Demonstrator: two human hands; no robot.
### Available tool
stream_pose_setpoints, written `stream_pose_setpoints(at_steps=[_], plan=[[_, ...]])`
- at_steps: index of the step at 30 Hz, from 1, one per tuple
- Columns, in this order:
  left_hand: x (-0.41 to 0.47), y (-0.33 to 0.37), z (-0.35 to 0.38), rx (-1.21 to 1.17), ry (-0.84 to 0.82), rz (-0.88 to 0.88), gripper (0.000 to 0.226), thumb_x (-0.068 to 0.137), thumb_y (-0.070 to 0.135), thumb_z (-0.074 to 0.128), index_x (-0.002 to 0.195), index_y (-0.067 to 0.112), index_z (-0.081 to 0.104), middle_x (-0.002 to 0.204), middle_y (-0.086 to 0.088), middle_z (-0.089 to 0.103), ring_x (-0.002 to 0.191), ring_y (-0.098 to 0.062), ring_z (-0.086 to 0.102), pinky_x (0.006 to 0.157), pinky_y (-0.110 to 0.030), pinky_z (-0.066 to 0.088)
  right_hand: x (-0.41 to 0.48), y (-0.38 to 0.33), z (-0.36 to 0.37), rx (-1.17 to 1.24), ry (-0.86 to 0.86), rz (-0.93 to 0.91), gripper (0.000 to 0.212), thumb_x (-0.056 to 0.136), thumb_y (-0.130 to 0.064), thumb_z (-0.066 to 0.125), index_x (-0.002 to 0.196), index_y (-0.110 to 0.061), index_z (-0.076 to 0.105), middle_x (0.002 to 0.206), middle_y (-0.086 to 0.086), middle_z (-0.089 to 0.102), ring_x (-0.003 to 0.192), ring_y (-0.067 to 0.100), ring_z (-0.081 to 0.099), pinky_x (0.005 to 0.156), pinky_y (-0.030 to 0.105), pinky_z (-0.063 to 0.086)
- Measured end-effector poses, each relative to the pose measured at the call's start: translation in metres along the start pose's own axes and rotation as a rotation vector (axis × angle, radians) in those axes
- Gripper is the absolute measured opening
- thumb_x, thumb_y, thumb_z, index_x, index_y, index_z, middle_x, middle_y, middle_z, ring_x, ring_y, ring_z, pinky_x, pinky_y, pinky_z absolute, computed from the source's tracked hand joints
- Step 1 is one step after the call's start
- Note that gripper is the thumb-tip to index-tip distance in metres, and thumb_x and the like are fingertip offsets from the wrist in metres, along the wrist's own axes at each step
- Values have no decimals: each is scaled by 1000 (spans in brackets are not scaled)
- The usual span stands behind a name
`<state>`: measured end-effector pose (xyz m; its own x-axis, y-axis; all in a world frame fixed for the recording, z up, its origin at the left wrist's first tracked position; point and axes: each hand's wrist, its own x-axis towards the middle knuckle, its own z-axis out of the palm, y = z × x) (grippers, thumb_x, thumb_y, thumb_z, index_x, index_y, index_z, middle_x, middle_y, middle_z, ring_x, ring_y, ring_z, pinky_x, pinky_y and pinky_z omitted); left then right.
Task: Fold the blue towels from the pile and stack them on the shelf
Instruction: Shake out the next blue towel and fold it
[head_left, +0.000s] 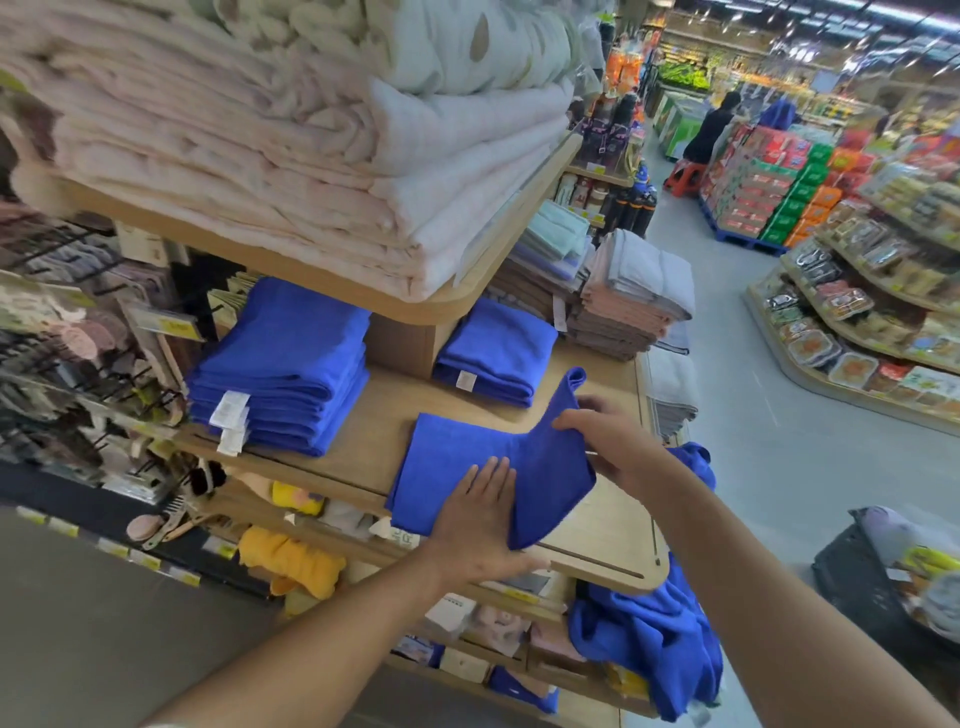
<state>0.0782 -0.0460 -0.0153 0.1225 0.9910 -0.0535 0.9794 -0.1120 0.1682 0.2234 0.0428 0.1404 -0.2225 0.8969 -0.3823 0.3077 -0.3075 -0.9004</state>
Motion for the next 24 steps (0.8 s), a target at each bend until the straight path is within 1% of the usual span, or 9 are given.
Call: stream_pose_setpoints(at_steps=[5, 8, 10, 12, 14, 16, 18, 20, 24], plan=[[-19, -44, -23, -152, 53, 75, 123, 76, 92, 42, 162, 12, 5, 169, 4, -3, 156, -13, -8, 127, -36, -5, 5, -6, 32, -91, -19, 5, 33, 83, -10, 72, 113, -19, 61, 98, 8, 68, 81, 20, 67, 62, 30, 54], [-31, -93, -32, -252, 232, -14, 84, 97, 64, 45, 161, 15, 22, 169, 3, 15, 156, -10, 5, 126, -28, 4, 11, -12, 43, -136, -32, 5, 32, 84, -13, 71, 113, -20, 59, 96, 7, 66, 77, 20, 65, 63, 30, 56], [-34, -119, -34, -189, 245, -152, 65, 106, 47, 37, 160, 12, 24, 168, -1, 20, 156, -14, 11, 126, -32, 10, 13, -19, 58, -175, -47, -14, 23, 83, -13, 70, 102, -18, 59, 85, 6, 62, 68, 18, 60, 55, 24, 55], [-36, -131, -29, -97, 210, -232, 60, 108, 41, 31, 159, 10, 26, 167, -4, 24, 155, -19, 16, 125, -35, 11, 17, -26, 80, -249, -61, -35, 13, 80, -11, 68, 83, -14, 55, 73, 7, 52, 59, 18, 50, 55, 23, 53], [-40, -134, -20, -30, 199, -245, 59, 107, 43, 28, 157, 10, 31, 164, -5, 30, 153, -20, 22, 124, -36, 11, 21, -28, 106, -347, -95, -69, 23, 79, -9, 65, 69, -16, 45, 62, 7, 40, 52, 19, 38, 59, 31, 47], [-43, -134, -16, -28, 226, -243, 63, 105, 47, 20, 155, 12, 35, 162, -4, 35, 151, -20, 27, 125, -37, 14, 26, -24, 131, -400, -138, -82, 35, 80, -6, 63, 63, -19, 35, 55, 6, 32, 47, 19, 31, 55, 31, 38], [-41, -136, -18, -76, 263, -224, 68, 101, 49, 16, 152, 12, 42, 158, -6, 43, 148, -24, 35, 124, -38, 19, 34, -12, 152, -453, -164, -70, 36, 82, -5, 61, 61, -18, 36, 46, 2, 35, 38, 17, 35, 49, 24, 40], [-41, -140, -19, -87, 241, -213, 59, 104, 44, 28, 154, 14, 39, 159, -5, 41, 150, -23, 32, 124, -37, 17, 41, 3, 169, -509, -202, -17, 33, 87, -5, 60, 63, -16, 40, 43, 2, 40, 38, 15, 42, 46, 23, 45], [-38, -148, -13, -49, 160, -232, 63, 103, 27, 37, 161, 20, 14, 169, 3, 16, 156, -16, 10, 123, -33, 6, 41, 23, 184, -401, -332, 110, 15, 101, -11, 52, 94, -17, 40, 71, 7, 50, 56, 19, 52, 54, 31, 46]])
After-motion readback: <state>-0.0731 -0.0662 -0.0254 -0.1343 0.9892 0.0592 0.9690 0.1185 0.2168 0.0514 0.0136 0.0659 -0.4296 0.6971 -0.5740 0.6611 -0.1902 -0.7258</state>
